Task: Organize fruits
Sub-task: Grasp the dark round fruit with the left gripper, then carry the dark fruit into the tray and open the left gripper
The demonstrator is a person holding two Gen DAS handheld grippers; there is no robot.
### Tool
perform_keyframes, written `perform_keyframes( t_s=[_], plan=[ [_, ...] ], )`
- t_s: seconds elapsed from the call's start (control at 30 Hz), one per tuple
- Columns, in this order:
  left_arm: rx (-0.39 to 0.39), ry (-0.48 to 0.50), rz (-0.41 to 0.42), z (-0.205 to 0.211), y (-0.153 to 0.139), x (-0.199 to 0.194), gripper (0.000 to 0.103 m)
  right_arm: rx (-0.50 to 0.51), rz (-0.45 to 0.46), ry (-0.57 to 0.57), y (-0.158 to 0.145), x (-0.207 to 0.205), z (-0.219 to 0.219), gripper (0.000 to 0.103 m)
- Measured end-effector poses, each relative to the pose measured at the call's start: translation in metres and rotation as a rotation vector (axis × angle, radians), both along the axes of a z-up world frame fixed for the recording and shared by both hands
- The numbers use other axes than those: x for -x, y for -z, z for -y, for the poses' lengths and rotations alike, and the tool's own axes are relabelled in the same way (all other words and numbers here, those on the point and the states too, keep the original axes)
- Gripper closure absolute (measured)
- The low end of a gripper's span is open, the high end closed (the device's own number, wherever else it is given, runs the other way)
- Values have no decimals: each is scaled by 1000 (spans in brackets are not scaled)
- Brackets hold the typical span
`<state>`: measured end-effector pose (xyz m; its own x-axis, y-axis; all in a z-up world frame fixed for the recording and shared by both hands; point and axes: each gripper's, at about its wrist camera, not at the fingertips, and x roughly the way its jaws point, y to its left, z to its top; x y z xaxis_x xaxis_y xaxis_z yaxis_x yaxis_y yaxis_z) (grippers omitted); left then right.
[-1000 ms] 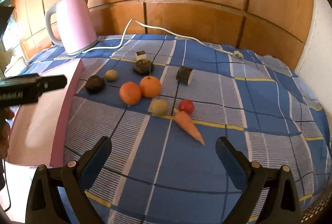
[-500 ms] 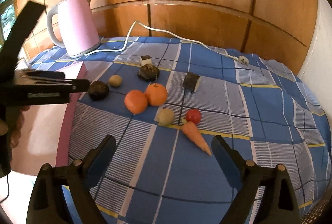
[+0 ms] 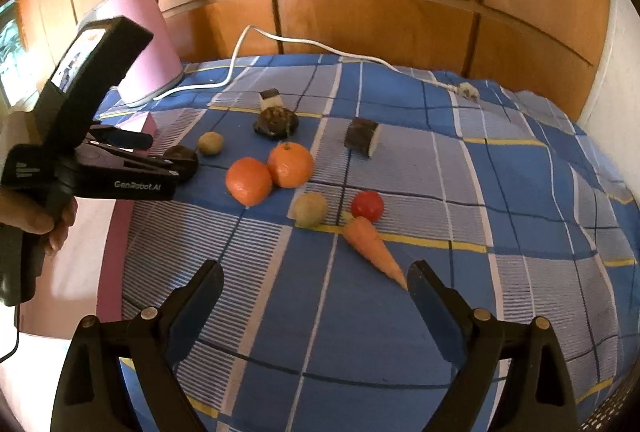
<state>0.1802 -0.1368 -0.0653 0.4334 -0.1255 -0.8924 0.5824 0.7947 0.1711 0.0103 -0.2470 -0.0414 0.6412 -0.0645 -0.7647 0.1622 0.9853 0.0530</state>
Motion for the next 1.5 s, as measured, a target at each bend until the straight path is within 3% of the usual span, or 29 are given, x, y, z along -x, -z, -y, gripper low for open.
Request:
perform_keyframes(
  t_s=[0.47,0.8,1.0,1.23,1.5],
  plan=[
    [120,-61,40,-3,-9,26,56,-4,-29,58,13,6,15,10],
    [269,-196,120,-28,-42,59,56,-38,-23,286,15,27,60,12],
    [346,-270,122,-55,-53,83,56,-33,-39,359,22,37,77,12],
    [394,-405,142,-105,-59,98,56,-23,-44,355,24,40,75,12],
    [406,-631,193,-167,-59,100,56,-38,-59,343,29,43,71,12]
  ],
)
